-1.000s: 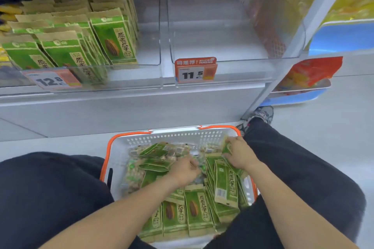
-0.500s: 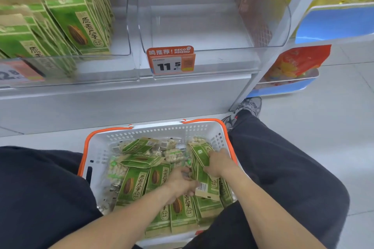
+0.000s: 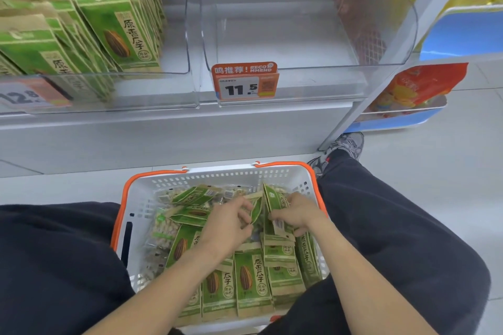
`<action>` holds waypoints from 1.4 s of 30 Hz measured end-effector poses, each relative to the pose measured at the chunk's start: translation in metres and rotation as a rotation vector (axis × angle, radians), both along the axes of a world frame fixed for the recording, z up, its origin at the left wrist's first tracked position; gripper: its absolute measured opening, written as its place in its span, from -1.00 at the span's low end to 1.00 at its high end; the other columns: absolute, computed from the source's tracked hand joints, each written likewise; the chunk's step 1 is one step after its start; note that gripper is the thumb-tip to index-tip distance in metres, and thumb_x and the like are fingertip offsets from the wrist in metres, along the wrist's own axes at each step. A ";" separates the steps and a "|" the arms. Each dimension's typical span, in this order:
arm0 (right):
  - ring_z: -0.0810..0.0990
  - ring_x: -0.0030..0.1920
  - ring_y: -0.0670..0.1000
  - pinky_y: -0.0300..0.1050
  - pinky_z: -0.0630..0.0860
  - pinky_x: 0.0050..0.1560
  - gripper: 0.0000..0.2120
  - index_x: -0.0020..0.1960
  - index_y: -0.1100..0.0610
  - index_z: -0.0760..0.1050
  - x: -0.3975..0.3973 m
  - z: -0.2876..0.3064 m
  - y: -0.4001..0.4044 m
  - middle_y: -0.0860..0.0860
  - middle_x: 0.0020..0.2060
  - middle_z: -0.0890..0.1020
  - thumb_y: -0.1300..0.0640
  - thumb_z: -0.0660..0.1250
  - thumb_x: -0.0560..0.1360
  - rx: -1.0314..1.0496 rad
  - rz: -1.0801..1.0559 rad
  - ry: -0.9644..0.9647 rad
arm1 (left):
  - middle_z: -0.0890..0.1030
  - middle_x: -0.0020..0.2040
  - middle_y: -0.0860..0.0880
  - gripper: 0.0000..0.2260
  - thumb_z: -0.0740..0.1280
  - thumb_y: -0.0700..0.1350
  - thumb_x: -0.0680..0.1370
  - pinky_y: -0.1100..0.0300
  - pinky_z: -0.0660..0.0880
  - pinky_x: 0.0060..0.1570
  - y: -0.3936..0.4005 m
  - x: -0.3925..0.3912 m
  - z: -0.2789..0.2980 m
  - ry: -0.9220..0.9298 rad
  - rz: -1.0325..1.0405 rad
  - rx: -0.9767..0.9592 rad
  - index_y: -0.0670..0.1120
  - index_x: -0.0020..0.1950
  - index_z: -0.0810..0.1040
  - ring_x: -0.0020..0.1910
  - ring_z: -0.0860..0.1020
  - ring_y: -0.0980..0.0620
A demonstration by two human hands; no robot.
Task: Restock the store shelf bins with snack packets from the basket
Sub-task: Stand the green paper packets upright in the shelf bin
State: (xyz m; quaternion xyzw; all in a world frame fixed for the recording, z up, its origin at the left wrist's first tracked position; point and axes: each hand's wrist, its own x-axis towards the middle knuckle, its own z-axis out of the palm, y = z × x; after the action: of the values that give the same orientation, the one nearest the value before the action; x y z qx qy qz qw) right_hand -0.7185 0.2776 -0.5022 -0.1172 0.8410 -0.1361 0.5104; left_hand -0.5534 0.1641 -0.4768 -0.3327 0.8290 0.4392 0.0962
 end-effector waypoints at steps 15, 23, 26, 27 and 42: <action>0.68 -0.06 0.11 -0.22 0.56 -0.39 -0.05 0.59 0.14 0.08 0.009 -0.013 0.000 0.10 0.48 0.37 -0.12 0.50 0.41 -0.023 -0.003 -0.064 | 0.57 0.19 -0.08 -0.63 0.28 -0.11 0.63 0.33 0.39 -0.02 -0.013 0.002 -0.060 -0.292 0.174 0.087 -0.19 0.41 0.39 -0.13 0.44 0.19; 0.60 0.15 0.08 -0.01 0.69 -0.04 -0.17 0.51 0.16 0.28 -0.001 -0.027 0.001 0.10 0.30 0.52 0.01 0.57 0.35 -0.073 -0.183 -0.236 | 0.63 0.12 -0.12 -0.55 0.41 -0.06 0.56 0.03 0.53 0.17 -0.014 -0.023 -0.075 -0.315 0.359 0.318 -0.21 0.37 0.44 -0.03 0.65 -0.06; 0.56 0.15 0.05 0.03 0.66 0.06 -0.45 0.24 0.07 0.40 -0.004 -0.030 0.002 -0.01 0.03 0.57 0.06 0.58 0.36 -0.069 -0.208 -0.297 | 0.54 0.33 -0.17 -0.47 0.45 0.01 0.52 -0.04 0.46 0.32 -0.014 -0.026 -0.076 -0.347 0.389 0.331 -0.24 0.39 0.45 0.24 0.56 -0.15; 0.55 0.15 0.03 0.03 0.66 0.07 -0.49 0.17 0.06 0.40 -0.003 -0.032 0.002 -0.02 0.01 0.56 0.06 0.59 0.34 -0.070 -0.206 -0.305 | 0.53 0.35 -0.18 -0.48 0.45 0.03 0.51 -0.05 0.44 0.34 -0.013 -0.026 -0.076 -0.354 0.384 0.341 -0.23 0.37 0.47 0.30 0.53 -0.16; 0.69 0.01 0.10 -0.03 0.66 0.06 -0.39 0.39 0.15 0.48 -0.003 -0.002 0.001 0.18 0.28 0.58 -0.02 0.54 0.41 -0.250 -0.178 -0.393 | 0.67 0.00 -0.18 -0.64 0.47 -0.41 0.39 -0.06 0.63 0.00 -0.007 -0.022 -0.024 -0.038 0.625 0.593 -0.14 0.06 0.44 -0.02 0.67 -0.13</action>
State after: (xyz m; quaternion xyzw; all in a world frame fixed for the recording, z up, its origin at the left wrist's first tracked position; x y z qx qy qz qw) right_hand -0.7212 0.2785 -0.5039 -0.0763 0.7092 -0.3037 0.6316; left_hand -0.5755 0.1574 -0.5013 -0.5336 0.5245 0.6602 0.0653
